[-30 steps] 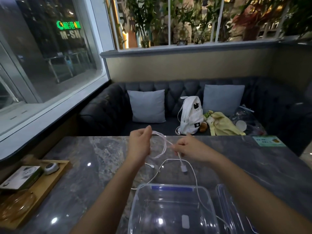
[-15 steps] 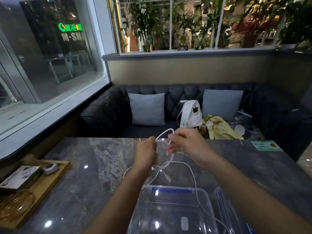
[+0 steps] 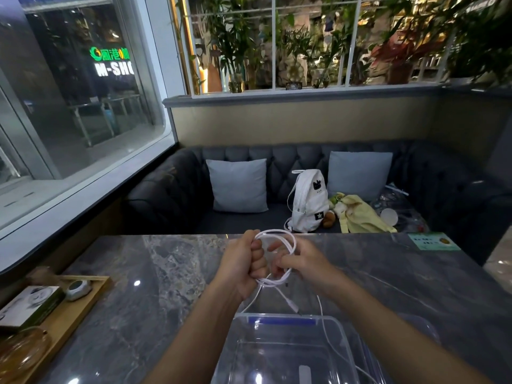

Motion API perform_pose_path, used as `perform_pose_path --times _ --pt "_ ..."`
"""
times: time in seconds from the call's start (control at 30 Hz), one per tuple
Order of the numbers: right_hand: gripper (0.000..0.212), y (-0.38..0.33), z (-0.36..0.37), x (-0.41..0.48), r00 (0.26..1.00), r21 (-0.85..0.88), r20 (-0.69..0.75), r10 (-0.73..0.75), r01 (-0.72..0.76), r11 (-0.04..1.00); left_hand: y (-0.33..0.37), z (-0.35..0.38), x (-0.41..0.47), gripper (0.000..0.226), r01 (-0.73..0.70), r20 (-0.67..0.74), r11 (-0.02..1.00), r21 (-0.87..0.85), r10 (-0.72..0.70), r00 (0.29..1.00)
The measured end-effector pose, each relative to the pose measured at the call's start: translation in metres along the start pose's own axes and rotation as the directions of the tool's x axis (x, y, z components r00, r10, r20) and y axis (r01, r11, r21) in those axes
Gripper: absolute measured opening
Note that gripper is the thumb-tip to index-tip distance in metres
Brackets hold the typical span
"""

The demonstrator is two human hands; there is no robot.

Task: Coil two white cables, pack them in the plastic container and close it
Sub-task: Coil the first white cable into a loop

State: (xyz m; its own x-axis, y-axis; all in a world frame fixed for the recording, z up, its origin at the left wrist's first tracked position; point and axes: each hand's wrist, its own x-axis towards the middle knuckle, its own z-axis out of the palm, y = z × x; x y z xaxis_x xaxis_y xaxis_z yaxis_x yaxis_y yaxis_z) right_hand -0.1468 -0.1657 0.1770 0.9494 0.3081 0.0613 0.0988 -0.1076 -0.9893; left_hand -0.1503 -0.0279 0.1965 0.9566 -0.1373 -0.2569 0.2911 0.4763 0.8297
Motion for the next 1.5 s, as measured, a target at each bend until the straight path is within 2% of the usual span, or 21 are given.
perform_pose_path --times 0.1,0.17,0.27,0.37,0.43,0.5,0.57,0.63,0.8,0.9,1.03,1.17,1.23,1.3,1.37,1.4,1.43,1.5 --pt "0.009 0.003 -0.002 0.0 0.996 0.088 0.077 0.033 -0.04 0.995 0.006 -0.002 0.001 0.048 -0.008 0.004 0.999 0.037 0.008 1.0" --pt "0.015 0.003 -0.013 0.001 0.991 0.039 0.134 0.026 -0.032 0.999 0.011 -0.007 0.002 0.05 -0.008 -0.001 0.998 0.056 0.008 1.0" --pt "0.014 0.002 -0.035 -0.001 0.998 -0.042 0.062 -0.02 0.023 0.999 0.017 -0.017 0.002 0.052 0.004 -0.015 0.997 0.073 -0.003 1.0" --pt "0.008 -0.001 -0.053 0.001 0.995 -0.098 -0.051 -0.08 0.075 0.992 0.012 -0.019 0.001 0.054 -0.009 -0.012 0.964 0.266 0.013 1.0" --pt "0.016 -0.003 -0.057 0.004 0.996 -0.204 -0.019 -0.085 0.08 0.976 0.008 -0.015 0.0 0.053 -0.021 -0.02 0.938 0.346 0.029 0.999" --pt "0.017 -0.005 -0.055 0.005 0.997 -0.248 0.077 -0.024 0.043 0.968 0.007 -0.011 0.001 0.054 -0.049 -0.025 0.916 0.397 0.064 0.998" --pt "0.015 -0.004 -0.048 0.004 0.975 -0.147 0.213 0.056 -0.025 0.989 0.004 -0.007 0.002 0.053 -0.076 -0.013 0.889 0.452 0.092 0.996" --pt "0.028 -0.005 -0.039 0.005 0.953 -0.03 0.295 0.07 -0.063 0.998 0.002 -0.002 0.002 0.047 -0.113 0.022 0.863 0.493 0.117 0.993" --pt "0.017 -0.009 -0.031 0.011 0.959 0.081 0.28 0.04 -0.065 0.995 0.003 -0.003 0.001 0.046 -0.159 0.119 0.845 0.51 0.113 0.986" --pt "0.012 -0.01 -0.033 0.012 0.973 0.0 0.222 0.067 -0.069 0.998 0.008 -0.014 0.0 0.036 -0.21 0.196 0.748 0.629 0.109 0.974" --pt "0.022 -0.017 -0.04 0.011 0.971 -0.071 0.23 0.067 -0.052 0.996 0.021 -0.036 0.001 0.023 -0.124 0.171 0.695 0.709 0.001 0.985" --pt "0.039 -0.024 -0.04 0.01 0.98 -0.299 0.197 0.029 0.032 0.954 0.028 -0.049 0.0 0.02 -0.058 0.169 0.612 0.788 -0.124 0.978" --pt "0.045 -0.025 -0.037 0.012 0.986 -0.349 0.165 -0.007 0.065 0.935 0.026 -0.051 0.0 0.028 -0.008 0.156 0.637 0.77 -0.176 0.972" --pt "0.04 -0.022 -0.035 0.014 0.993 -0.371 0.111 -0.048 0.086 0.925 0.021 -0.052 -0.001 0.031 0.097 0.157 0.757 0.646 -0.256 0.954" --pt "0.024 -0.018 -0.035 0.014 0.997 -0.294 0.038 -0.068 0.076 0.953 0.011 -0.052 -0.002 0.022 0.263 0.197 0.894 0.362 -0.349 0.916" --pt "0.017 -0.016 -0.036 0.013 0.998 -0.231 0.006 -0.058 0.058 0.971 0.004 -0.051 -0.002 0.016 0.311 0.231 0.924 0.223 -0.36 0.904" --pt "0.015 -0.014 -0.037 0.012 0.999 -0.169 -0.018 -0.035 0.031 0.985 -0.005 -0.051 -0.001 0.011 0.315 0.253 0.941 0.128 -0.338 0.907" --pt "0.016 -0.009 -0.037 0.01 0.999 -0.059 -0.043 0.03 -0.032 0.998 -0.022 -0.047 0.001 0.012 0.239 0.243 0.97 0.043 -0.242 0.939"
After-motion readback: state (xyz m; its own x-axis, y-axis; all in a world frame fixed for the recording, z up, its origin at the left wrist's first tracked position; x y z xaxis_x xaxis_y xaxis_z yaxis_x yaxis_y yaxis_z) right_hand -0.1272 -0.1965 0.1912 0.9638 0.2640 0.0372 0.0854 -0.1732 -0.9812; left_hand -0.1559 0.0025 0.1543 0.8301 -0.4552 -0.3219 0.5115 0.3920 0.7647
